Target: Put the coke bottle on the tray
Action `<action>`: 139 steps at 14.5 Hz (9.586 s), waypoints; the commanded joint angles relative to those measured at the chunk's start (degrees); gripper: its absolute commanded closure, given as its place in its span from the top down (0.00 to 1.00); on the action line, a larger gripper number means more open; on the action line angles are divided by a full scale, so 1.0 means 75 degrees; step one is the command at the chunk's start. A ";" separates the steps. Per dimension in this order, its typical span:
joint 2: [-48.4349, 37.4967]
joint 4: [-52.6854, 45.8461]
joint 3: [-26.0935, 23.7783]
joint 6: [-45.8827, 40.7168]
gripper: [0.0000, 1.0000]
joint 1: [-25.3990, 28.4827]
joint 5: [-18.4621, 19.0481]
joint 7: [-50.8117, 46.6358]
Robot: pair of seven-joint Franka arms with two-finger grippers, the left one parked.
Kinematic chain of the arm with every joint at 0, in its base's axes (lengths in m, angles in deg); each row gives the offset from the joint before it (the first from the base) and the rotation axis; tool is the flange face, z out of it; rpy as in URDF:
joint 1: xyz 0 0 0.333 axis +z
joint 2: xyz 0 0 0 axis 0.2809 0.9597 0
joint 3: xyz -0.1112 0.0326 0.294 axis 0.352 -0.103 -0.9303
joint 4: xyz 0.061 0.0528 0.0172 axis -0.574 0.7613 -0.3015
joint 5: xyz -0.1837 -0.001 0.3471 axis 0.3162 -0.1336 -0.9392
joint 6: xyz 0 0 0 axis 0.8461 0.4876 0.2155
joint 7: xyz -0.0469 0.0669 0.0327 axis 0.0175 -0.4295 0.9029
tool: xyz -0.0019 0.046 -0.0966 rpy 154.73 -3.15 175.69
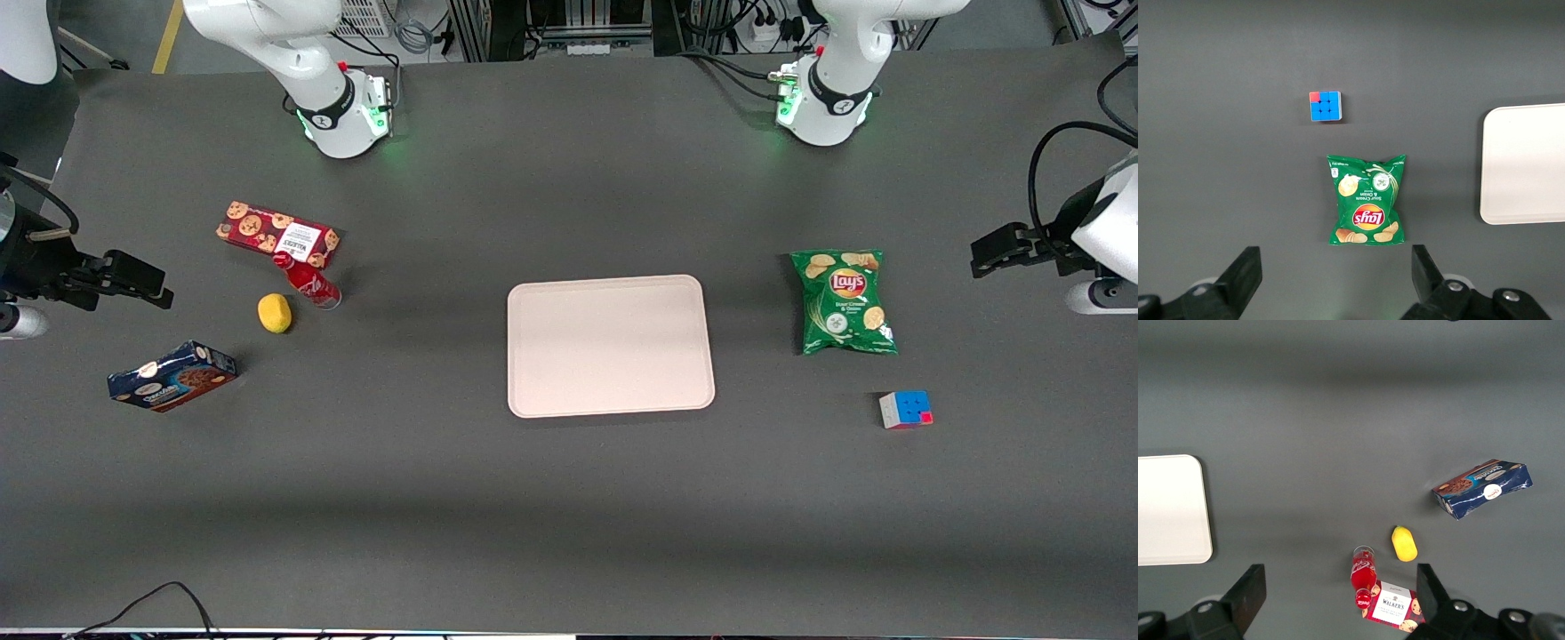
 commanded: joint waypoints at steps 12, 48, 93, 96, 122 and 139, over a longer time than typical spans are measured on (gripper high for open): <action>-0.1509 0.3031 -0.0411 0.1258 1.00 0.0019 0.0155 -0.0232; -0.2744 0.9367 -0.0576 0.6278 0.62 -0.0626 0.0425 0.1444; 0.2986 -0.0503 -0.3494 0.1868 0.00 0.2503 0.1456 -0.6384; 0.3091 0.0178 -0.3482 0.2808 0.00 0.2456 0.1468 -0.6384; 0.3783 0.0601 -0.3353 0.3536 0.96 0.2386 0.2007 -0.7040; 0.0035 0.0566 -0.1950 0.1489 1.00 0.0077 -0.0091 -0.2384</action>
